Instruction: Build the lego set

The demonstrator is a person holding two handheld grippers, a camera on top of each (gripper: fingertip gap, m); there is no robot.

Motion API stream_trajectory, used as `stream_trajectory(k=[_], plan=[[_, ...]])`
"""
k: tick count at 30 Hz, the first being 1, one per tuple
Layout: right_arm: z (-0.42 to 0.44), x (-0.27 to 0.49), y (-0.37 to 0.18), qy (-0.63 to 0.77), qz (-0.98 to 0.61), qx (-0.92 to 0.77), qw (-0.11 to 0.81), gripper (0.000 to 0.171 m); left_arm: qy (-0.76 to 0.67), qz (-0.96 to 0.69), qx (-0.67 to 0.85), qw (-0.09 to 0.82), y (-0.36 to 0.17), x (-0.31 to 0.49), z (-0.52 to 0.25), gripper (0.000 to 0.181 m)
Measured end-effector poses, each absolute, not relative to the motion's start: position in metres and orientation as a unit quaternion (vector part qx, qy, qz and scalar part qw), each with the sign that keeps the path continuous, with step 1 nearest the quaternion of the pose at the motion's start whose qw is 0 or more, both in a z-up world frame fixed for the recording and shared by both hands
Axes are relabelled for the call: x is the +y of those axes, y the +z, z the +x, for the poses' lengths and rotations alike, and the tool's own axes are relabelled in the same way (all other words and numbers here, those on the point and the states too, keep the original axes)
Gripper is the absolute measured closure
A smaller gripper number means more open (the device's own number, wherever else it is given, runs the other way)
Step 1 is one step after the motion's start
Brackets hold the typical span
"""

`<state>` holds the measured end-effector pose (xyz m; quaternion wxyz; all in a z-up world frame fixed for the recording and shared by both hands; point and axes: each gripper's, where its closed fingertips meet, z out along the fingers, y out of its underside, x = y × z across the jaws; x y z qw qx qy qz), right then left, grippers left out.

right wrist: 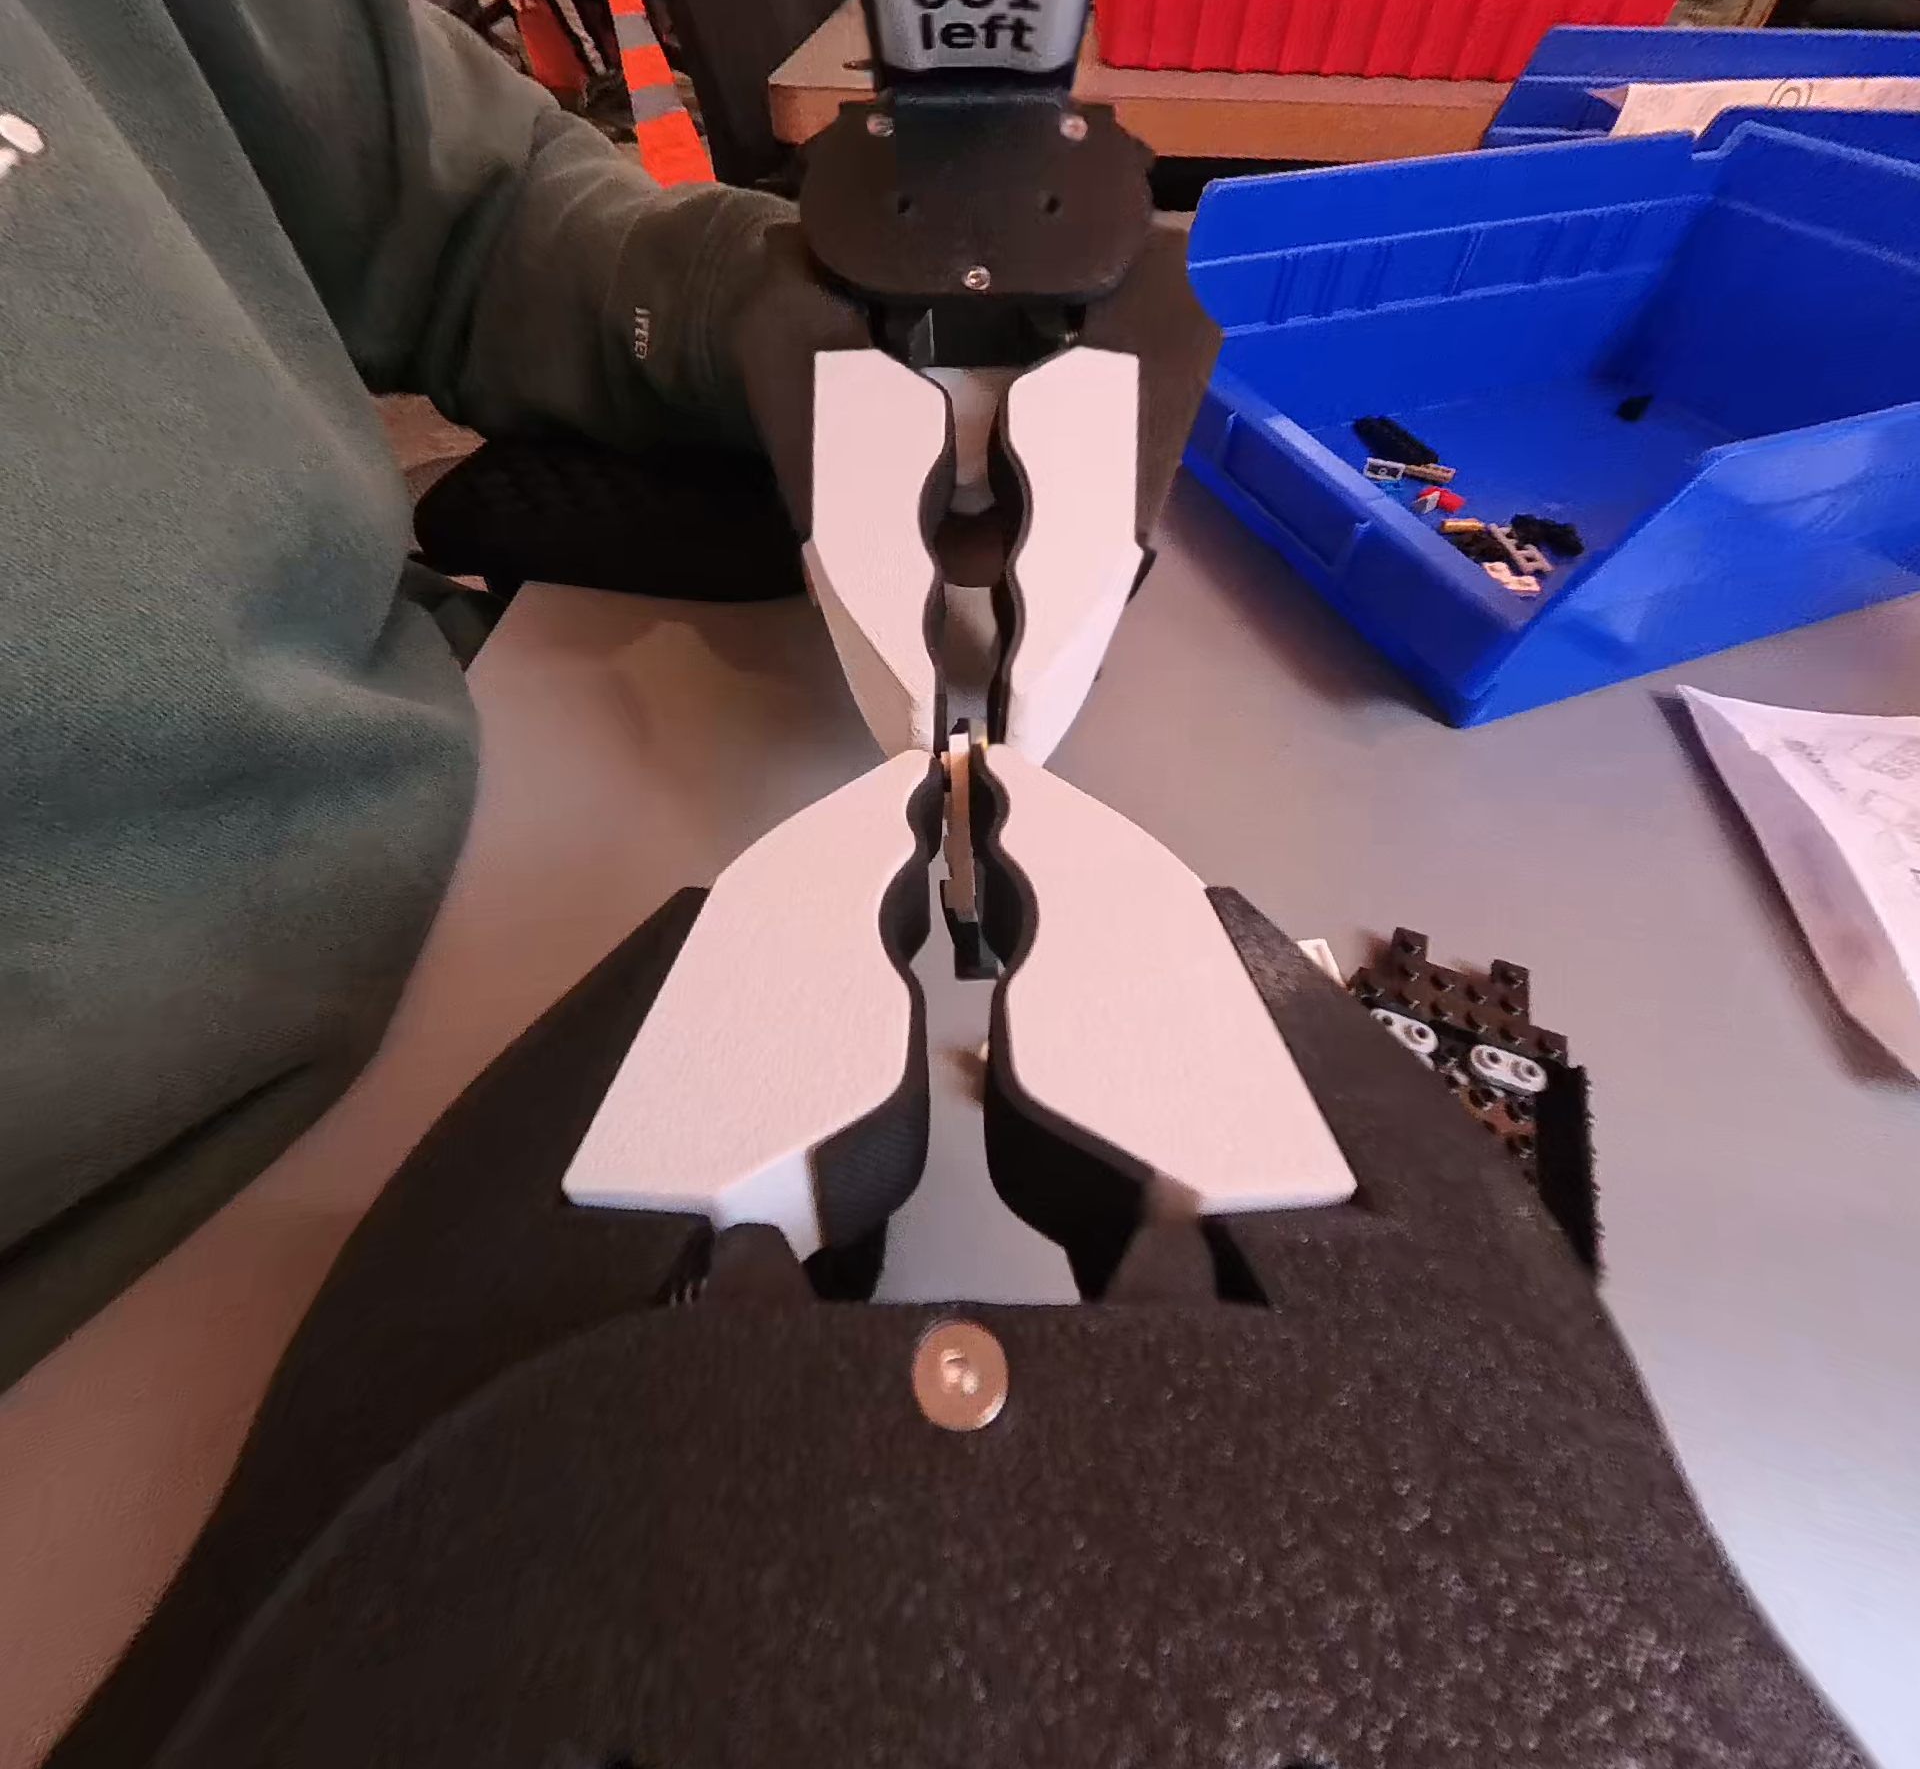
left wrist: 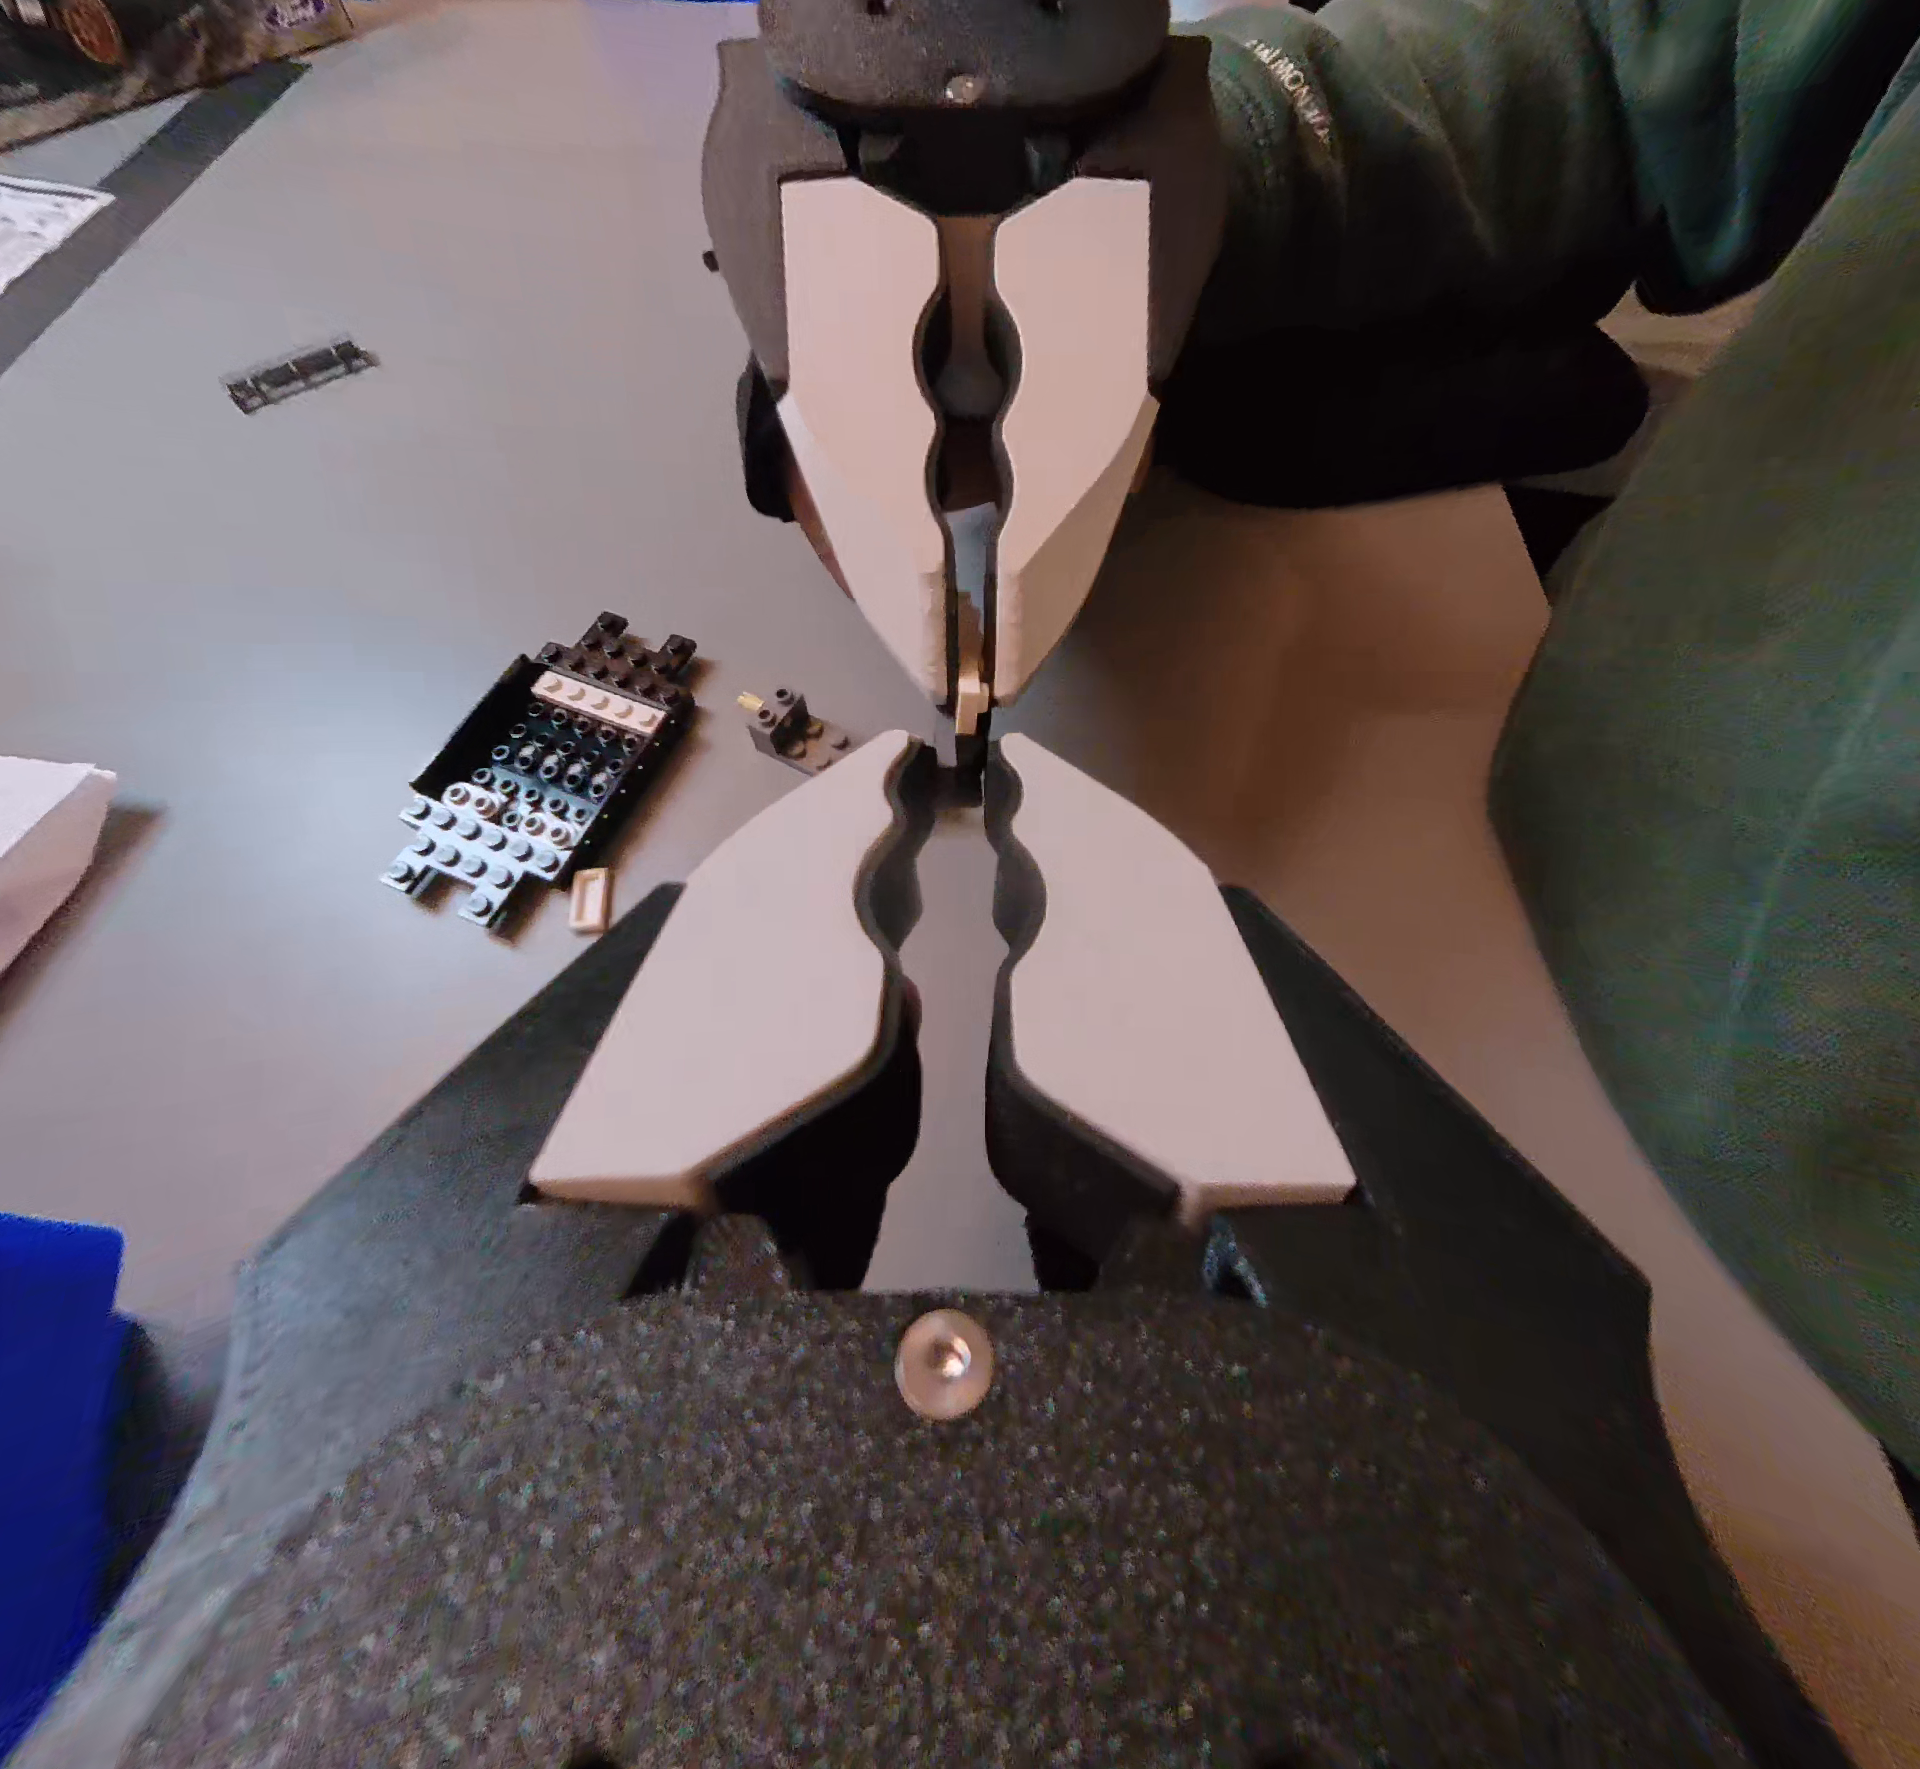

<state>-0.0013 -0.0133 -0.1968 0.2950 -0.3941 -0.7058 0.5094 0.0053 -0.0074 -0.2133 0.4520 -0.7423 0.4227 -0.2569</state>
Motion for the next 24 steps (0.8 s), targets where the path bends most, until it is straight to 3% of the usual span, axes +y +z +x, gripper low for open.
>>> stream_trajectory(k=[7,12,17,24], plan=[[0.004,-0.021,-0.195,0.412,-0.32,-0.764,0.38,0.167,-0.414,-0.761,0.332,0.373,-0.212,-0.015,0.014,0.17],[0.009,-0.029,-0.196,0.382,-0.297,-0.787,0.382,0.168,-0.465,-0.753,0.307,0.349,-0.212,-0.019,0.02,0.17],[0.008,-0.024,-0.181,0.483,-0.344,-0.73,0.34,0.168,-0.492,-0.731,0.312,0.355,-0.2,-0.02,0.02,0.17],[0.0,0.0,-0.153,0.68,-0.452,-0.545,0.19,0.168,-0.406,-0.704,0.329,0.48,-0.18,-0.006,0.011,0.166]])
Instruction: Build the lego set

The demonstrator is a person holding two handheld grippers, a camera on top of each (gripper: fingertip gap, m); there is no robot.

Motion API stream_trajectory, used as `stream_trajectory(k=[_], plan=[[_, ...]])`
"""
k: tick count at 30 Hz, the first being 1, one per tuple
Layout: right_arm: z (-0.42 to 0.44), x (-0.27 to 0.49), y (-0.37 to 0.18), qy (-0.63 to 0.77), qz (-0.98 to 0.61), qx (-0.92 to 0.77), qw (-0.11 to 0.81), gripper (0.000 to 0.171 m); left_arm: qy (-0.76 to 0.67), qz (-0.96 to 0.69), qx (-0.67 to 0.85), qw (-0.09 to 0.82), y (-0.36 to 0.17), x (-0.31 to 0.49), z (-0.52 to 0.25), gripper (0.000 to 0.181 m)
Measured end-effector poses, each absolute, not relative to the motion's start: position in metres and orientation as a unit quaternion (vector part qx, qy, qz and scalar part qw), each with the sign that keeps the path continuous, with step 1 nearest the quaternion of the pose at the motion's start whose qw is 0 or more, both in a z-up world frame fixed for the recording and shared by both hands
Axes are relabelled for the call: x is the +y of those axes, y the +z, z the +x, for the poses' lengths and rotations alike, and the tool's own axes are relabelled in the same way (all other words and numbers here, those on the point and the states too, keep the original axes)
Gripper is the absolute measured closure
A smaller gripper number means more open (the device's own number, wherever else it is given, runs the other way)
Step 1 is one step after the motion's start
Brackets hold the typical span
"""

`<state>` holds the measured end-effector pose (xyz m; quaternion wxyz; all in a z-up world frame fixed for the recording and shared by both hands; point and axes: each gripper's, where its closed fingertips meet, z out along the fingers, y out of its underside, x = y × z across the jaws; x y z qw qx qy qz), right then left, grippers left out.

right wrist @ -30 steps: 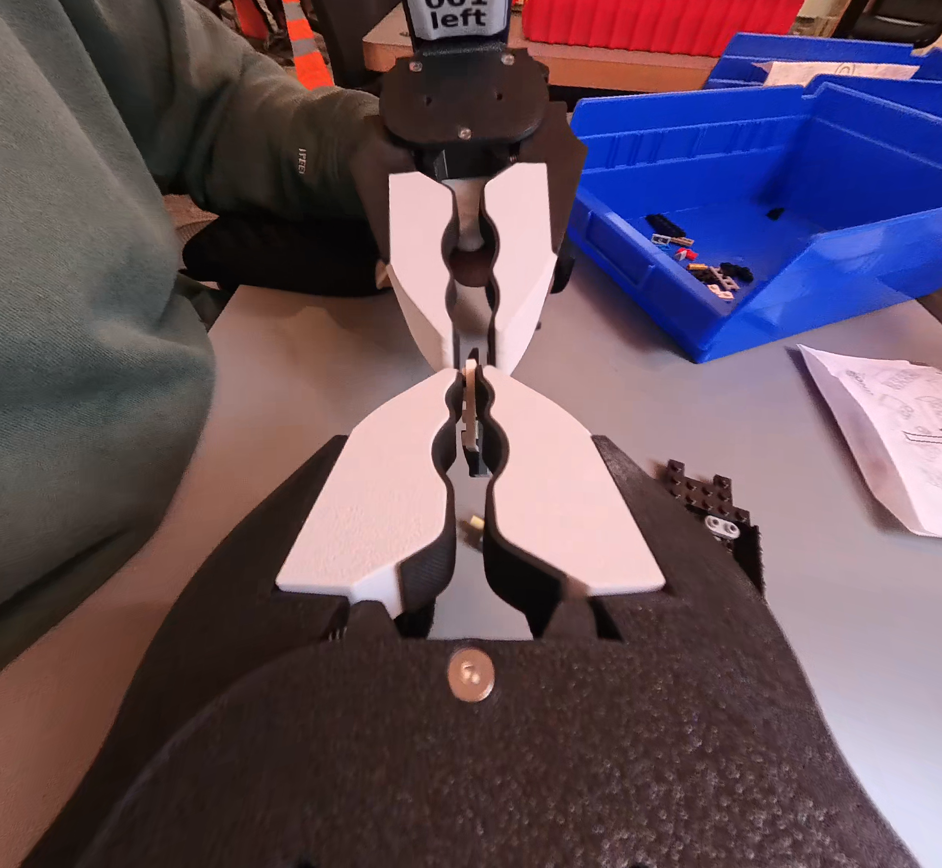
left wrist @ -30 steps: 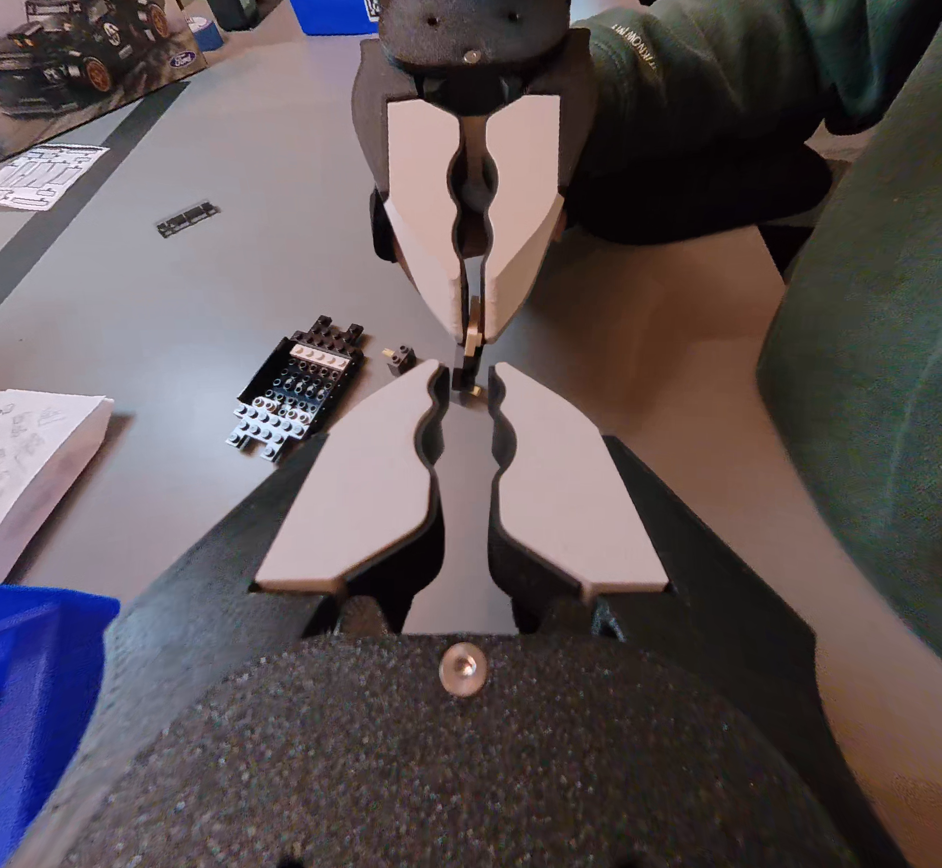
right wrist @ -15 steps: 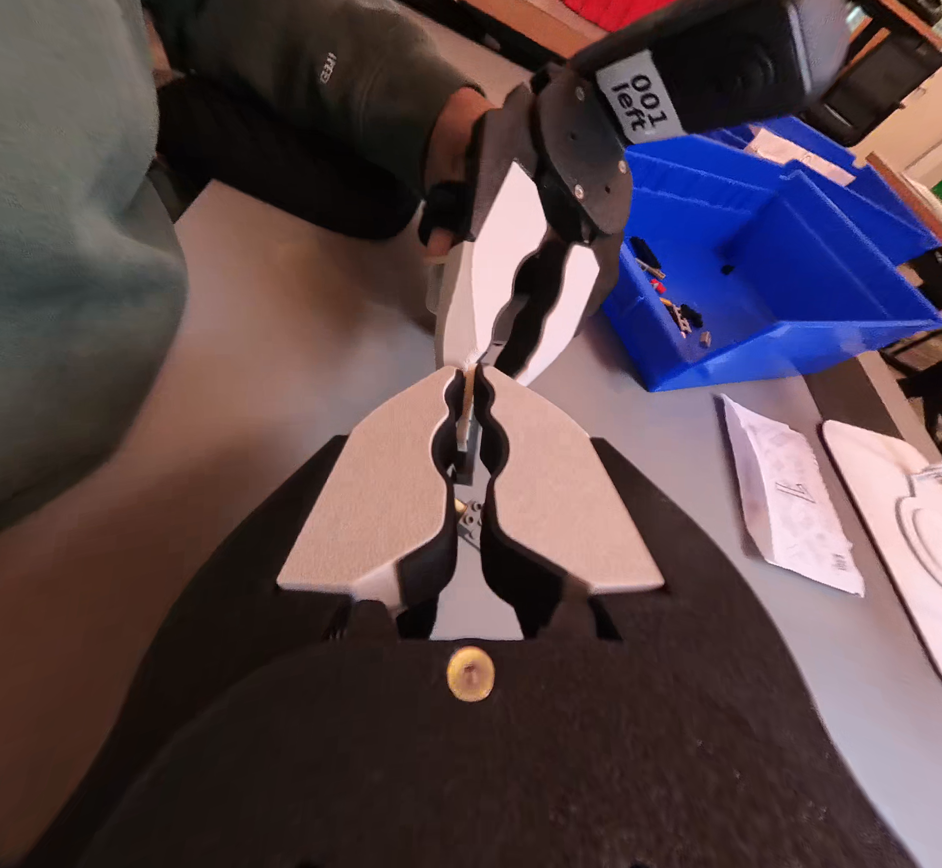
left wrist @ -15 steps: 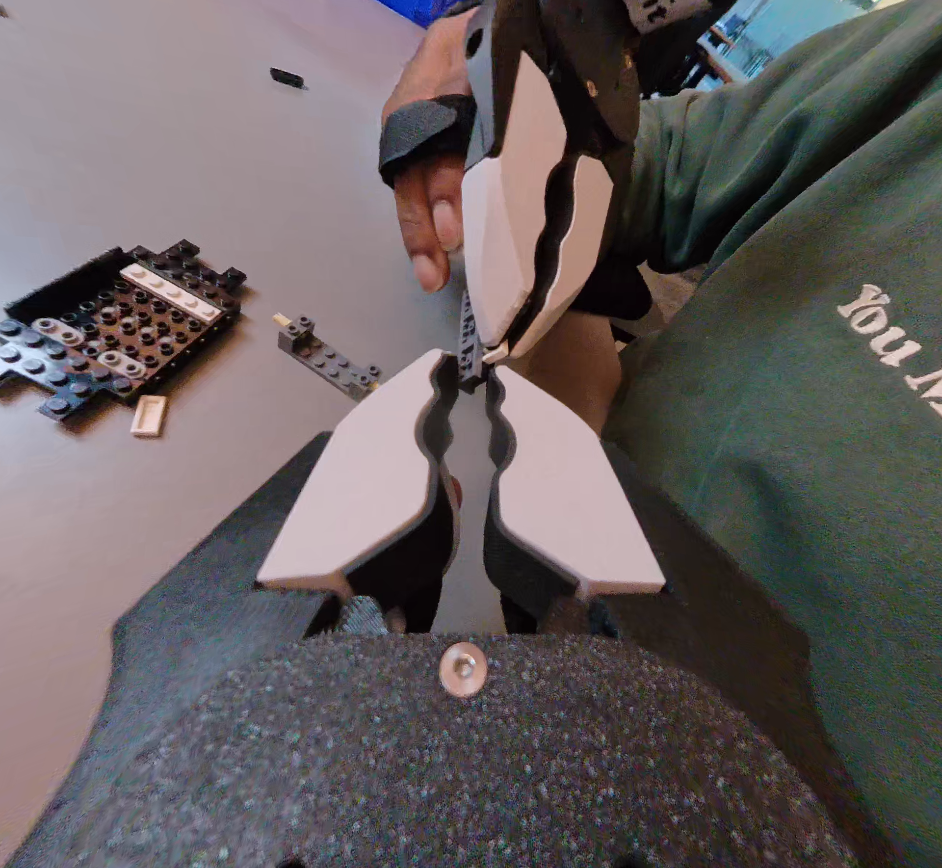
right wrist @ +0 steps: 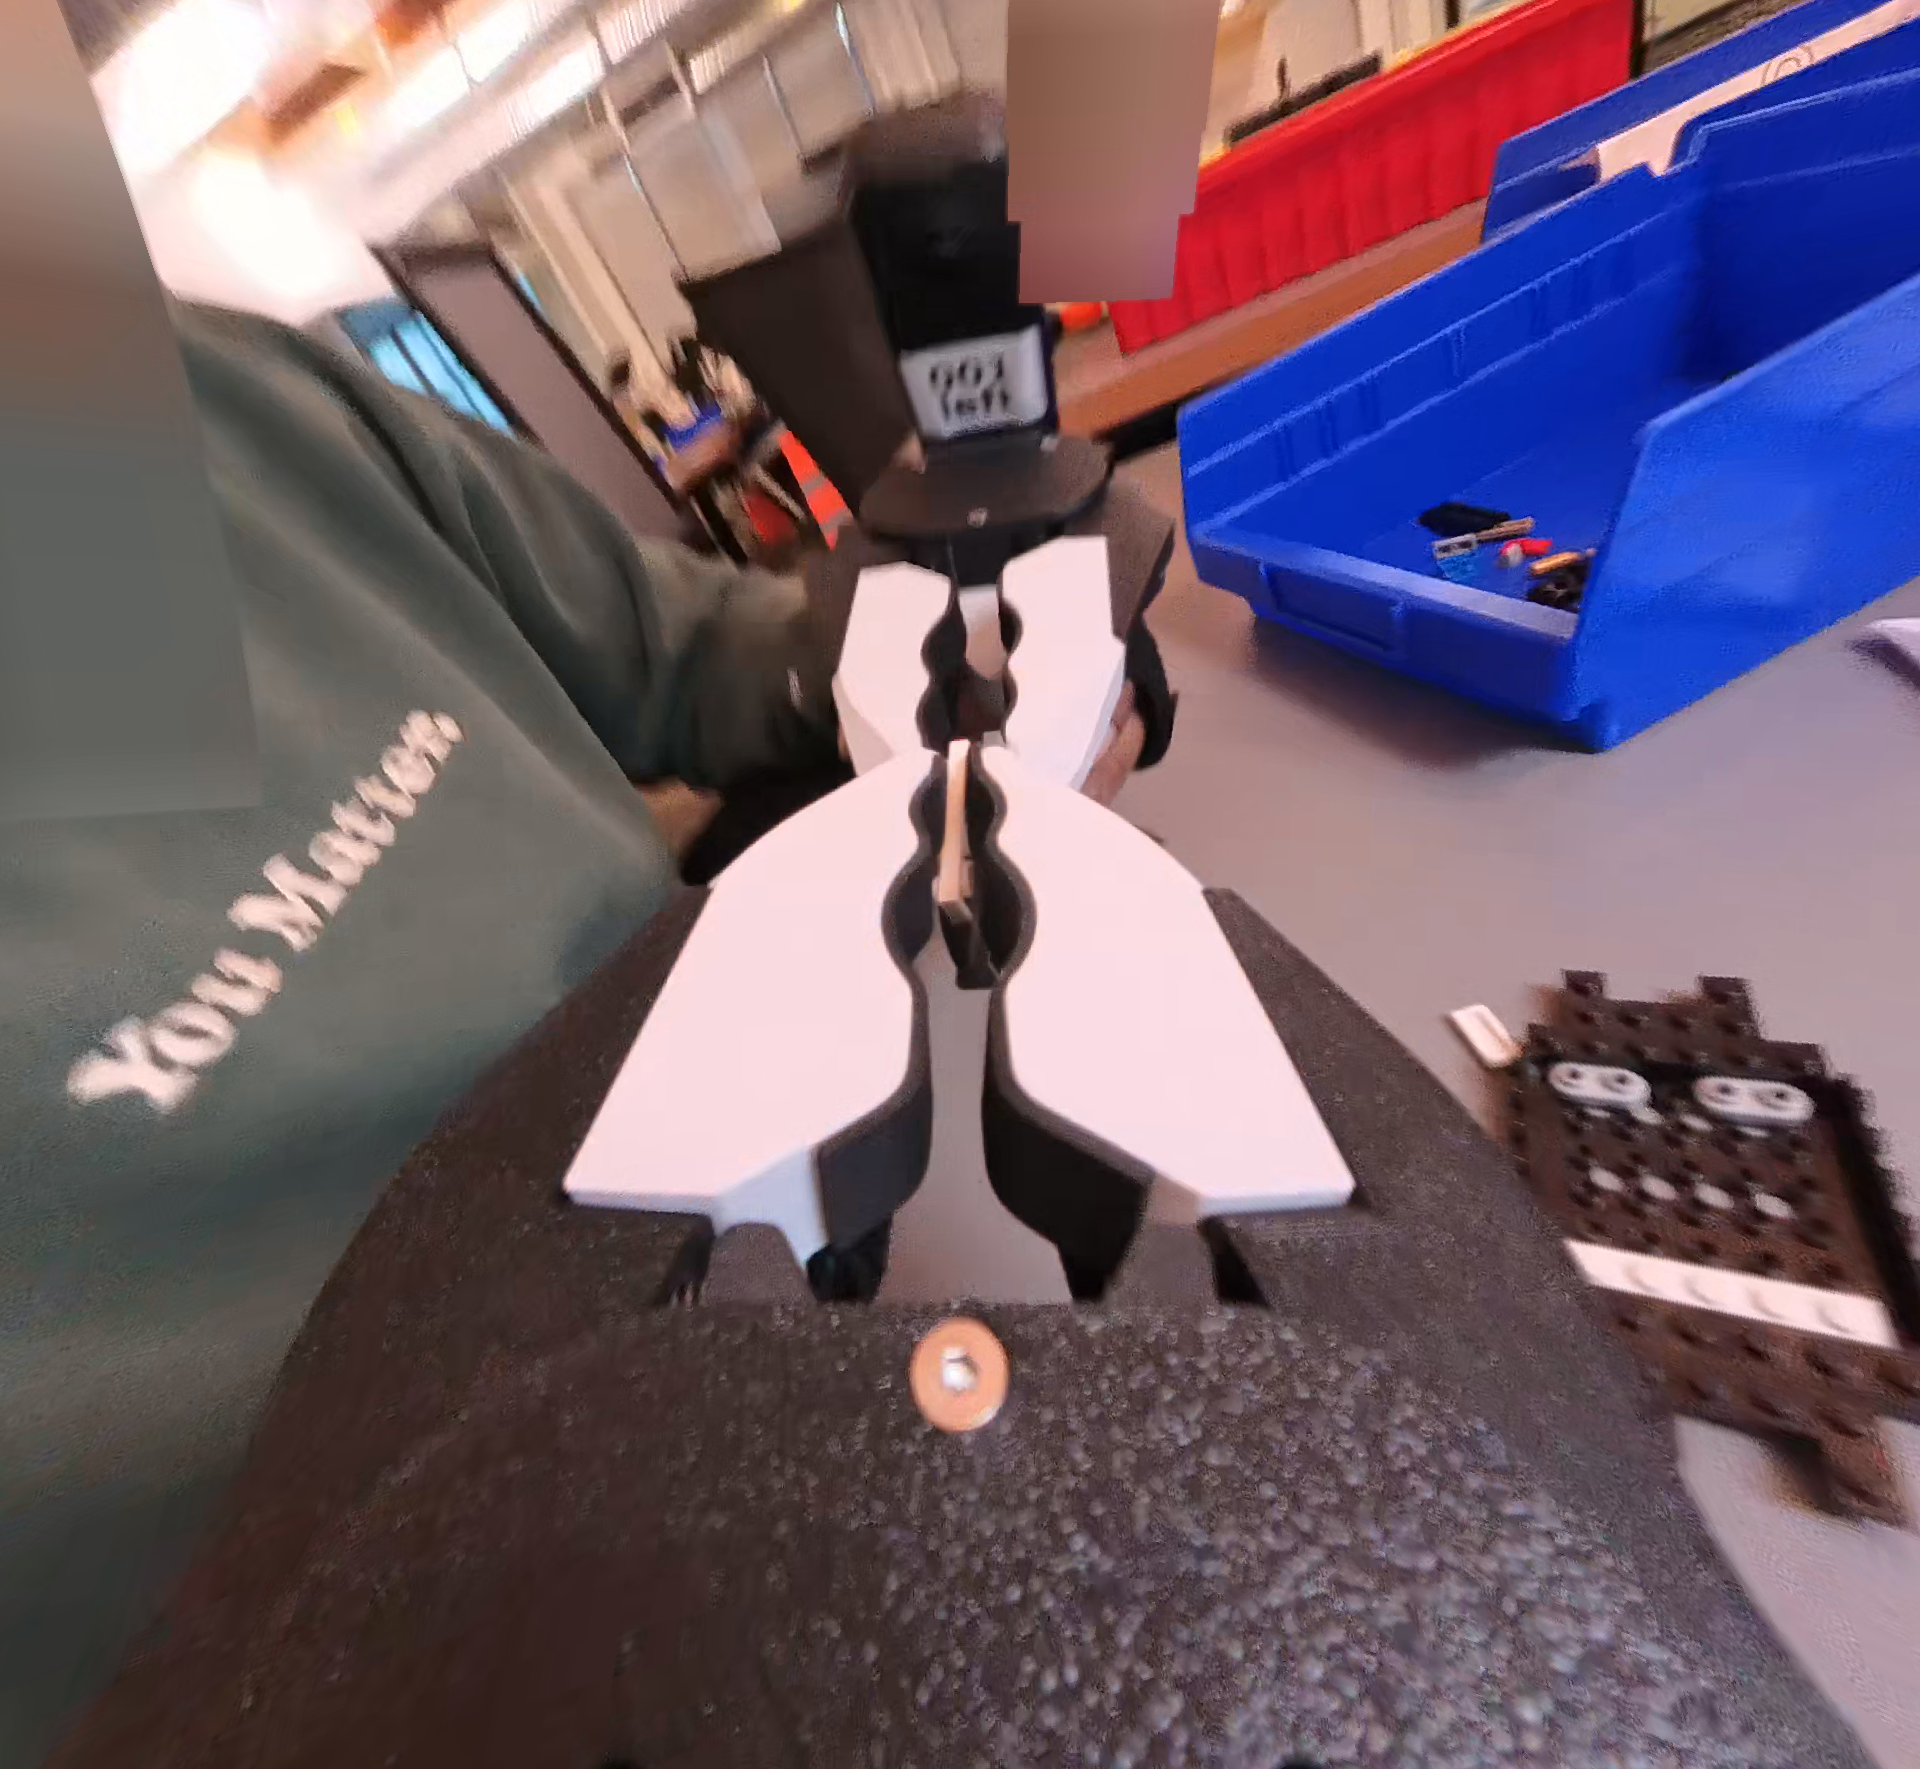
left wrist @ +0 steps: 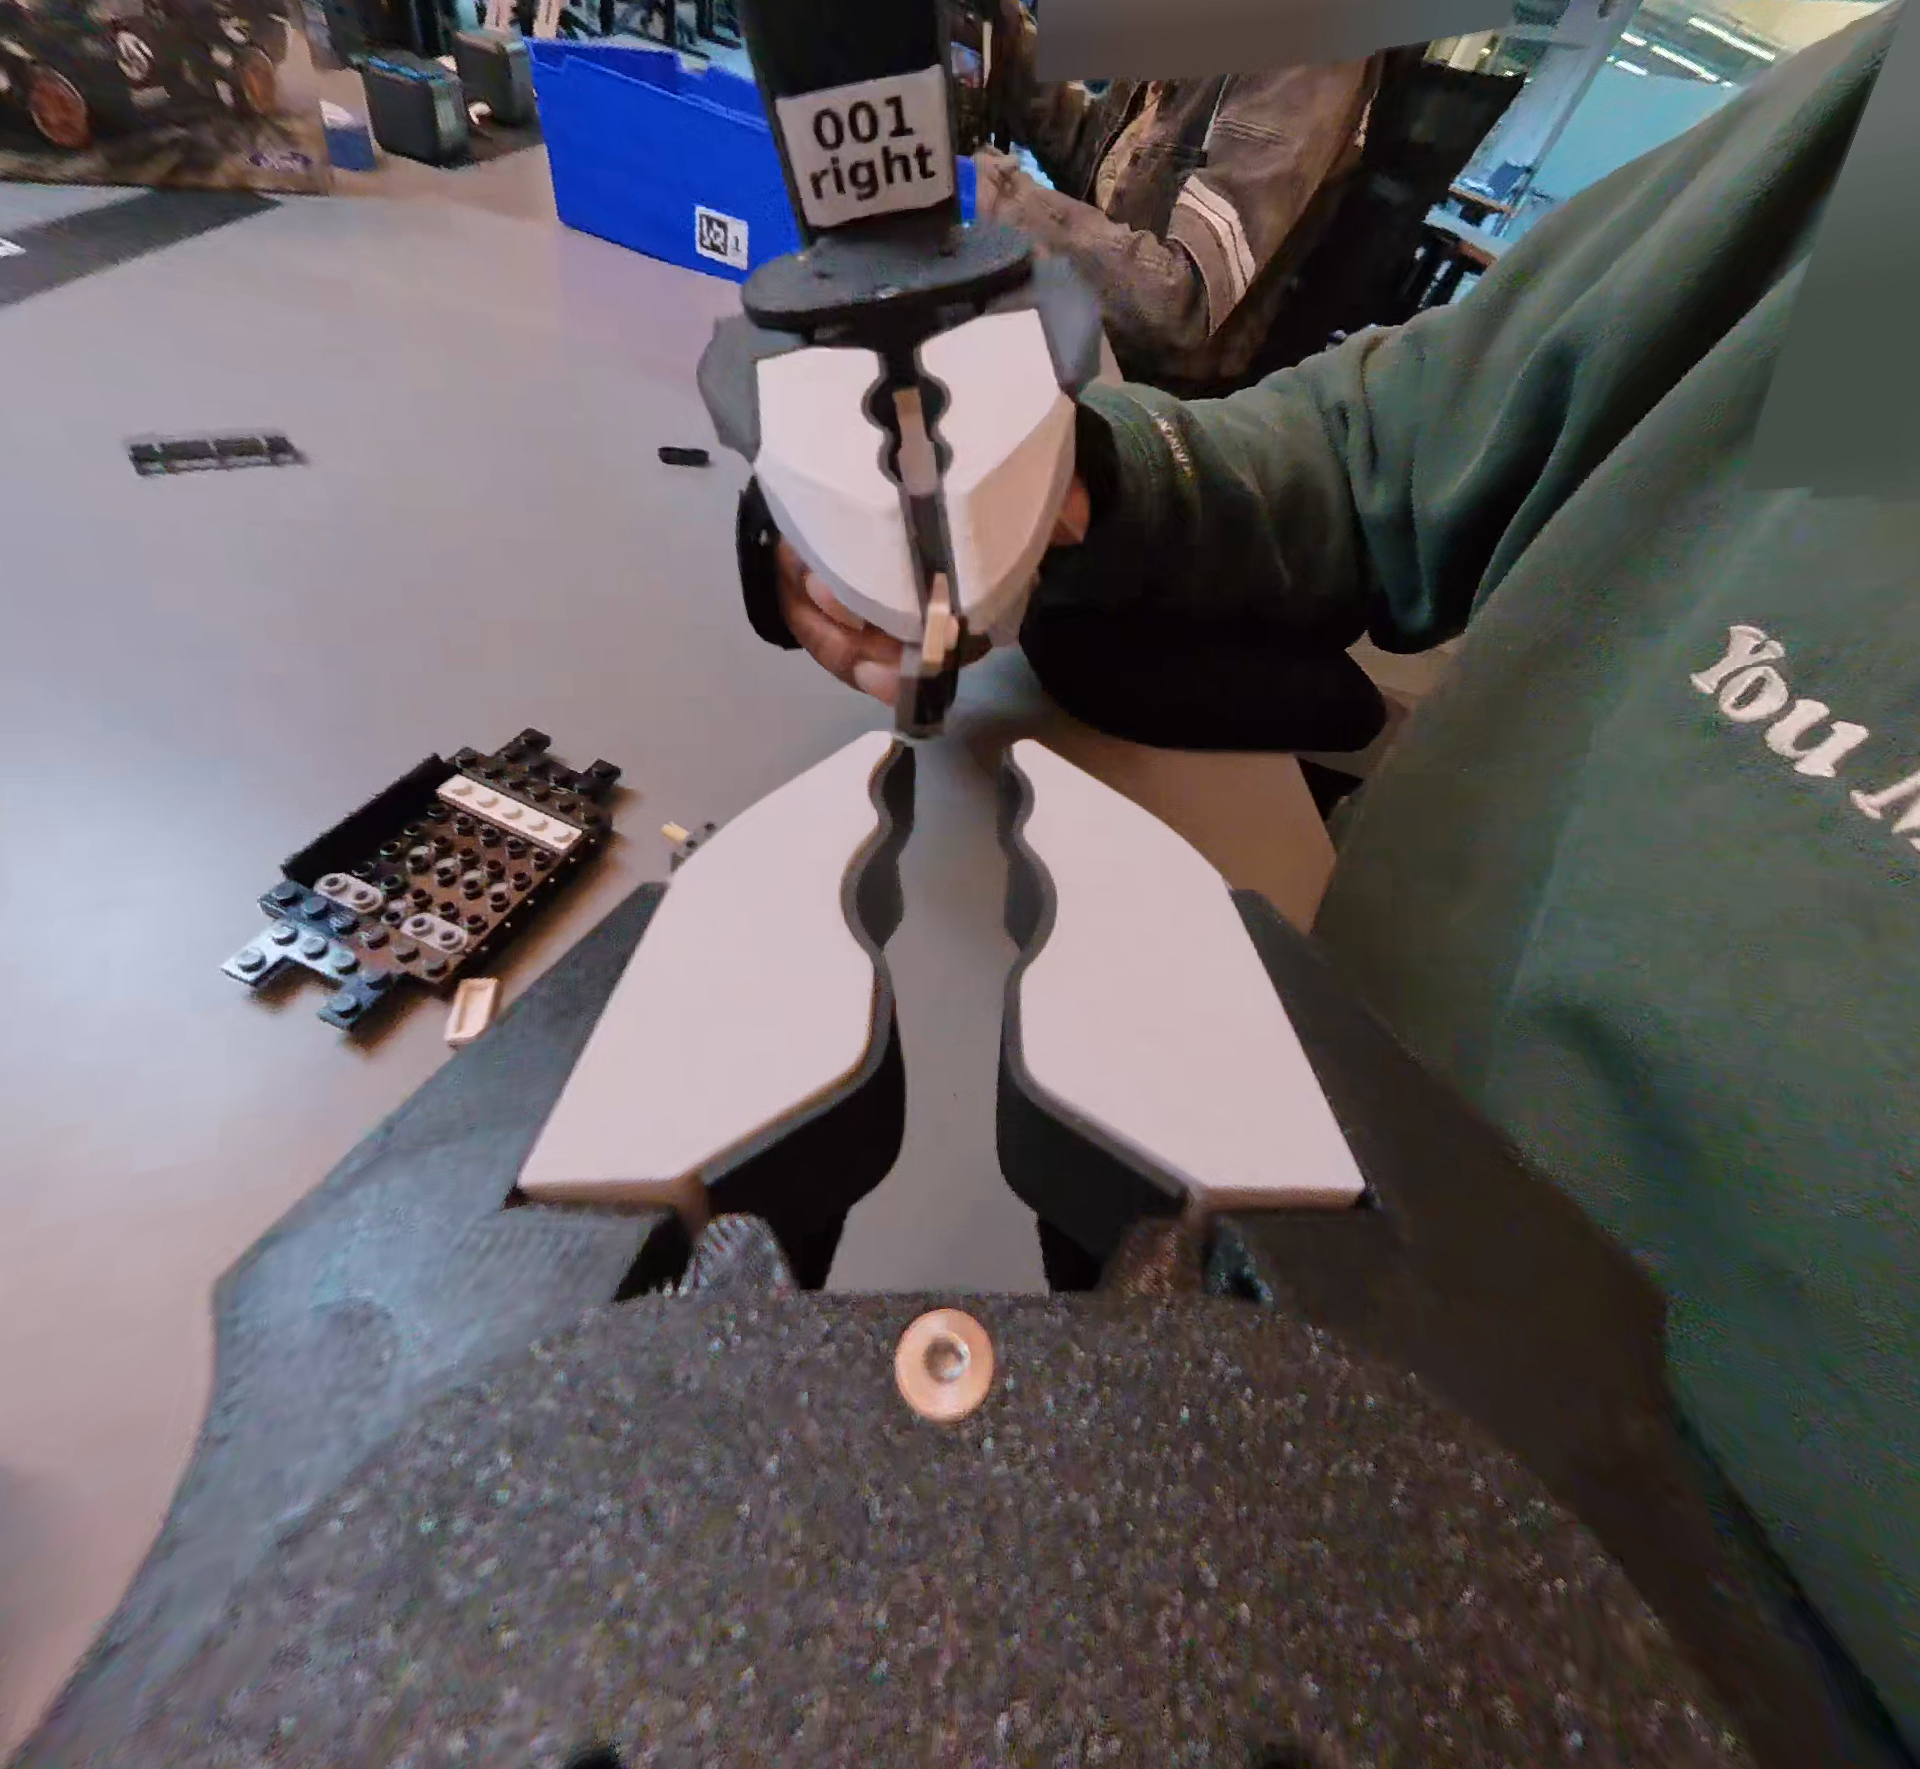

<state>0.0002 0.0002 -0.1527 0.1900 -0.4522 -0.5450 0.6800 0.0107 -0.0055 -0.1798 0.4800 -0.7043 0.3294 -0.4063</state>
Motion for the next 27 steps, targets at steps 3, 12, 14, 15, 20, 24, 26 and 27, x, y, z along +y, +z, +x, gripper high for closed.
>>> stream_trajectory(k=[3,12,14,15,20,24,26,27], plan=[[-0.003,0.005,-0.133,0.753,-0.451,-0.455,0.149,0.168,-0.405,-0.689,0.297,0.523,-0.168,0.003,0.009,0.164],[-0.012,0.012,-0.117,0.821,-0.422,-0.347,0.165,0.168,-0.445,-0.648,0.204,0.583,-0.138,0.02,0.015,0.17],[-0.012,0.011,-0.114,0.819,-0.413,-0.355,0.181,0.168,-0.463,-0.647,0.198,0.572,-0.135,0.018,0.015,0.171],[-0.011,0.012,-0.114,0.814,-0.412,-0.36,0.192,0.167,-0.458,-0.654,0.202,0.567,-0.135,0.018,0.014,0.171],[-0.01,0.017,-0.119,0.777,-0.42,-0.406,0.236,0.167,-0.407,-0.685,0.235,0.556,-0.138,0.016,0.005,0.17],[-0.014,0.025,-0.14,0.663,-0.458,-0.501,0.317,0.171,-0.381,-0.727,0.214,0.529,-0.149,0.019,-0.013,0.171],[-0.014,0.029,-0.143,0.594,-0.453,-0.545,0.382,0.17,-0.369,-0.745,0.211,0.513,-0.156,0.019,-0.014,0.171],[-0.015,0.029,-0.143,0.561,-0.447,-0.567,0.405,0.155,-0.361,-0.756,0.21,0.505,-0.16,0.02,-0.015,0.171]])
